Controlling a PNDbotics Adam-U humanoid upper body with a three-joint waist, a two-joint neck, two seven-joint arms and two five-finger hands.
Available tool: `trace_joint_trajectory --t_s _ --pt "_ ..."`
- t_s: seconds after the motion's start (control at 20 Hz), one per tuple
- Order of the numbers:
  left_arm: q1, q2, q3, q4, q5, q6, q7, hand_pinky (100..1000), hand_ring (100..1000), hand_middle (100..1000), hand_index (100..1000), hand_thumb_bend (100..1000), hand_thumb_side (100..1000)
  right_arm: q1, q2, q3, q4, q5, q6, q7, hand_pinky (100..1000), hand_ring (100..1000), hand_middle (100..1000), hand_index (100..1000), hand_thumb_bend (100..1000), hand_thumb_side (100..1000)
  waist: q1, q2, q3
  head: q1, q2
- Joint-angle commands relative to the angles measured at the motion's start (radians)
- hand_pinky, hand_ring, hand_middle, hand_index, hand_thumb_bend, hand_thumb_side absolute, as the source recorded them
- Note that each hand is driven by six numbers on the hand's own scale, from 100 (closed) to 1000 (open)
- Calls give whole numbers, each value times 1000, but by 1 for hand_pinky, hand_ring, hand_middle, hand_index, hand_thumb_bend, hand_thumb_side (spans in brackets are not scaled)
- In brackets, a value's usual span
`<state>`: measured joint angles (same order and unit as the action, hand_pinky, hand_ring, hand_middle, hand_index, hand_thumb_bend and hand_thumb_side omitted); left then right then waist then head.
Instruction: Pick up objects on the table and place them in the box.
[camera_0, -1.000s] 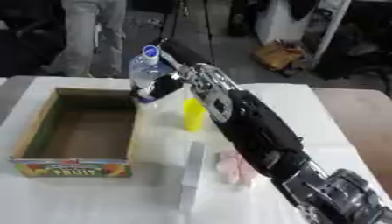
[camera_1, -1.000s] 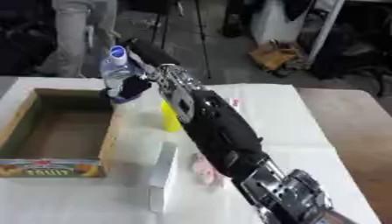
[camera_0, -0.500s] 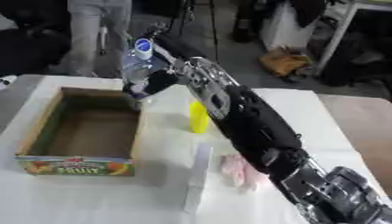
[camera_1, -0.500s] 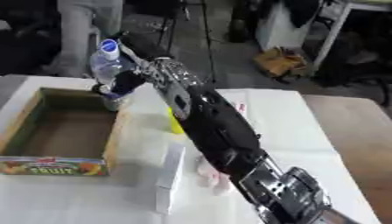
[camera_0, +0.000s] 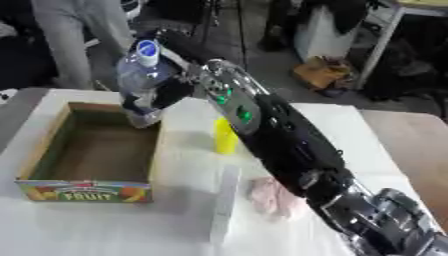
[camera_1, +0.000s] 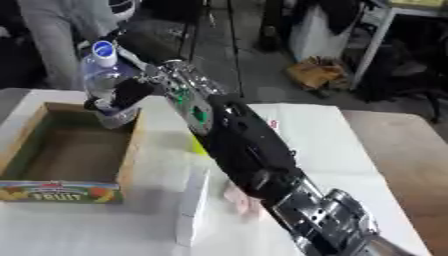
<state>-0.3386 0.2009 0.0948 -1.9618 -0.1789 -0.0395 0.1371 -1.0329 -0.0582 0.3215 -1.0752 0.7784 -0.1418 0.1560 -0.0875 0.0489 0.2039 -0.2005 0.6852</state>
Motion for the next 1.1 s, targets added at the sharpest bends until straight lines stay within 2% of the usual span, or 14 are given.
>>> trace_joint_trajectory --t_s 0.05,0.25,0.5,0.55,0.6,0.65,0.7,0.75,0.8,0.85,1.0,1.05,1.1 --pt "-9 8 3 -20 -4 -1 -3 745 836 759 854 473 928 -5 3 15 -29 -17 -22 36 163 321 619 562 100 100 10 -10 -4 -3 11" --pt "-9 7 2 -20 -5 -1 -5 746 836 758 854 473 929 16 21 27 -12 -29 -45 75 166 323 620 563 100 100 10 -8 -9 -1 14" --pt "-14 5 -3 -20 -7 -4 -9 746 836 759 854 474 927 16 42 22 4 -36 -60 87 174 330 619 561 100 100 12 -7 -4 -3 13" --pt "-15 5 -1 -20 -9 -4 -8 746 835 760 854 476 924 16 46 25 5 -38 -65 90 178 333 616 562 146 100 12 -7 -1 -3 13" --pt "-16 5 2 -23 -11 -4 -5 746 835 759 853 478 923 18 50 31 6 -40 -73 96 178 333 619 562 100 100 11 -6 1 -3 13" --pt "-17 4 3 -26 -12 -4 -2 746 835 759 853 479 923 21 53 35 8 -41 -83 105 192 343 623 569 100 102 11 -6 2 -3 13" --pt "-17 3 4 -29 -13 -5 1 746 835 758 853 479 923 26 57 43 17 -40 -95 116 205 353 631 581 100 121 9 -5 4 -3 13" --pt "-16 2 4 -32 -14 -4 3 746 835 757 852 480 923 29 59 48 27 -39 -109 131 240 385 653 618 100 194 8 -5 6 -2 12" --pt "-16 1 4 -34 -15 -4 4 746 835 757 852 480 923 32 61 53 36 -36 -124 146 240 385 653 618 100 194 7 -4 6 -2 12" --pt "-16 1 4 -35 -15 -3 4 747 835 754 852 481 923 35 63 57 47 -33 -139 161 369 491 752 751 163 388 6 -4 7 -2 11" --pt "-16 1 3 -38 -16 -2 4 747 835 754 852 481 923 38 67 73 81 -26 -180 202 369 491 752 751 163 388 5 -4 7 0 11" --pt "-16 2 3 -38 -16 -2 4 747 835 752 852 483 922 37 66 70 86 -25 -193 216 983 944 1000 959 454 711 5 -4 6 1 11" --pt "-16 3 3 -38 -16 -2 4 747 835 752 852 483 922 36 55 74 83 -18 -207 229 1000 974 1000 982 502 725 2 -5 2 3 10"
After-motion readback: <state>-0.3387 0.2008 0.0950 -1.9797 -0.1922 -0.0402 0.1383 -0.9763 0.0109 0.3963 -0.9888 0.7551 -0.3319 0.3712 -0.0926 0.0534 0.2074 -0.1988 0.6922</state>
